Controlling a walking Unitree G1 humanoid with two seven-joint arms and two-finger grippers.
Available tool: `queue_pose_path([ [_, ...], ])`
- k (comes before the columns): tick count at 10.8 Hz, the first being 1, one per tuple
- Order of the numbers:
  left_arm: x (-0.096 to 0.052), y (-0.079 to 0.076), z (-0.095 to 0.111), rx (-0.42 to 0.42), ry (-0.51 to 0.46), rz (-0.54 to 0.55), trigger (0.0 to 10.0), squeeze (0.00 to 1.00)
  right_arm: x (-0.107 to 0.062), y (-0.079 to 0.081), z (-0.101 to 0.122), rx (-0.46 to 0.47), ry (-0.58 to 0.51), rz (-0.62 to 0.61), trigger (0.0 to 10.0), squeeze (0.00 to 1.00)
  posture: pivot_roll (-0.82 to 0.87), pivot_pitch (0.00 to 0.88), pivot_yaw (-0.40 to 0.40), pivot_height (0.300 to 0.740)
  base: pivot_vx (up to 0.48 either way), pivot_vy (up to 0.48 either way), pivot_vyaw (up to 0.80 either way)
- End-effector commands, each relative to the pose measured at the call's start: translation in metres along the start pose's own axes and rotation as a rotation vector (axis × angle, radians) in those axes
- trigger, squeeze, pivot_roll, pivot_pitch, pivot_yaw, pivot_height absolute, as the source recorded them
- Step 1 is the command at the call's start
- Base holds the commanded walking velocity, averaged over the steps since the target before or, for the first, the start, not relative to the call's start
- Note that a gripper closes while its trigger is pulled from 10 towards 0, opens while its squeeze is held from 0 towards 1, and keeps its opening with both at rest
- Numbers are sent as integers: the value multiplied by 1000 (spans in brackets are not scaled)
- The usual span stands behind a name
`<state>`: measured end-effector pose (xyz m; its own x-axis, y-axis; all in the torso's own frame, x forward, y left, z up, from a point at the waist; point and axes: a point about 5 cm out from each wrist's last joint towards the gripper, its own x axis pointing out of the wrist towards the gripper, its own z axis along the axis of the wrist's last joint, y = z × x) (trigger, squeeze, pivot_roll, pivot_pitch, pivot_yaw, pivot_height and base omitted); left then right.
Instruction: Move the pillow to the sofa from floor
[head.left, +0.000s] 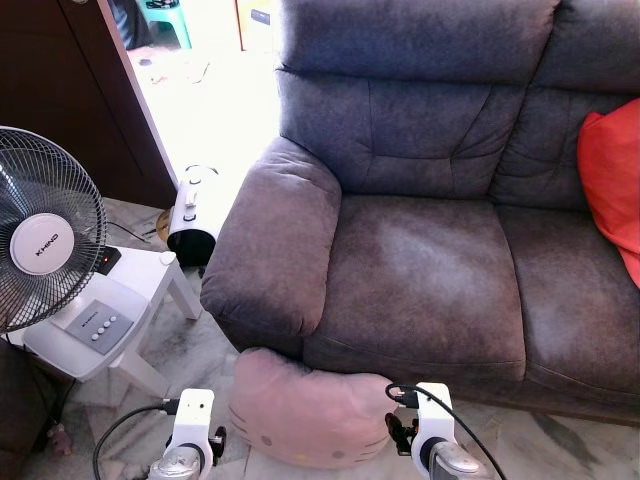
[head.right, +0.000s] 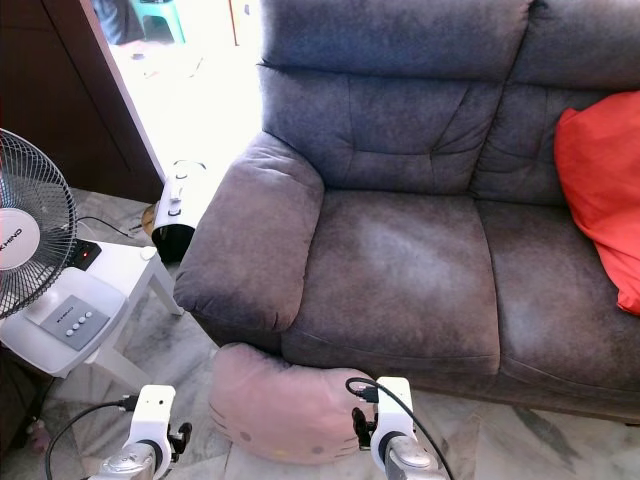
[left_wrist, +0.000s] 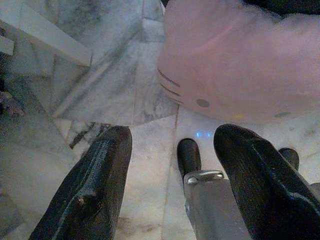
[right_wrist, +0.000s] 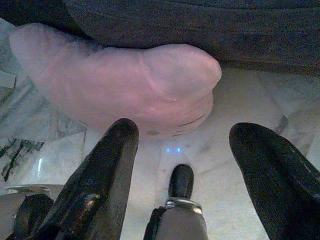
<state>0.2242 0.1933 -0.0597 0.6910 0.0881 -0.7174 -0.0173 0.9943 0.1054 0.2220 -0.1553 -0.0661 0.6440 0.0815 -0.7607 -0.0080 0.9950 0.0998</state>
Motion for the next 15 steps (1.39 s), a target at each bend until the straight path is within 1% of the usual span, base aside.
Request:
queue_pose_path([
  [1, -2, 0, -11, 1, 39, 3, 10000, 0, -1, 0, -6, -5, 23, -1, 10000, 0, 132, 114, -10, 740, 0, 0, 0],
  [2, -2, 1, -11, -1, 36, 5, 10000, 0, -1, 1, -6, 8, 23, 4, 10000, 0, 132, 115, -10, 740, 0, 0, 0],
  [5, -2, 6, -10, 6, 38, 12, 10000, 0, -1, 1, -5, 1, 20, 4, 10000, 0, 132, 116, -9, 736, 0, 0, 0],
  [8, -2, 5, -9, 6, 34, 12, 10000, 0, -1, 1, -5, -5, 24, 2, 10000, 0, 133, 116, -9, 736, 0, 0, 0],
  [10, -2, 4, -9, 5, 32, 11, 10000, 0, -1, 1, -6, -2, 26, 3, 10000, 0, 133, 116, -10, 736, 246, 0, 0],
  [11, -2, 3, -9, 4, 31, 9, 10000, 0, -1, 2, -6, 14, 23, 10, 10000, 0, 133, 116, -10, 732, 255, 0, -413],
  [12, -2, 1, -8, 3, 27, 7, 10000, 0, -1, 2, -5, 5, 20, 12, 10000, 0, 134, 115, -11, 719, 266, 0, 0],
  [14, -1, 1, -6, 4, 22, 6, 10000, 0, -1, 1, -5, -3, 18, 10, 10000, 0, 133, 115, -11, 719, 268, 0, 0],
  [15, -1, 1, -6, 6, 25, 5, 10000, 0, 0, 1, -5, -9, 21, 10, 10000, 0, 135, 115, -12, 719, 0, 0, 0],
])
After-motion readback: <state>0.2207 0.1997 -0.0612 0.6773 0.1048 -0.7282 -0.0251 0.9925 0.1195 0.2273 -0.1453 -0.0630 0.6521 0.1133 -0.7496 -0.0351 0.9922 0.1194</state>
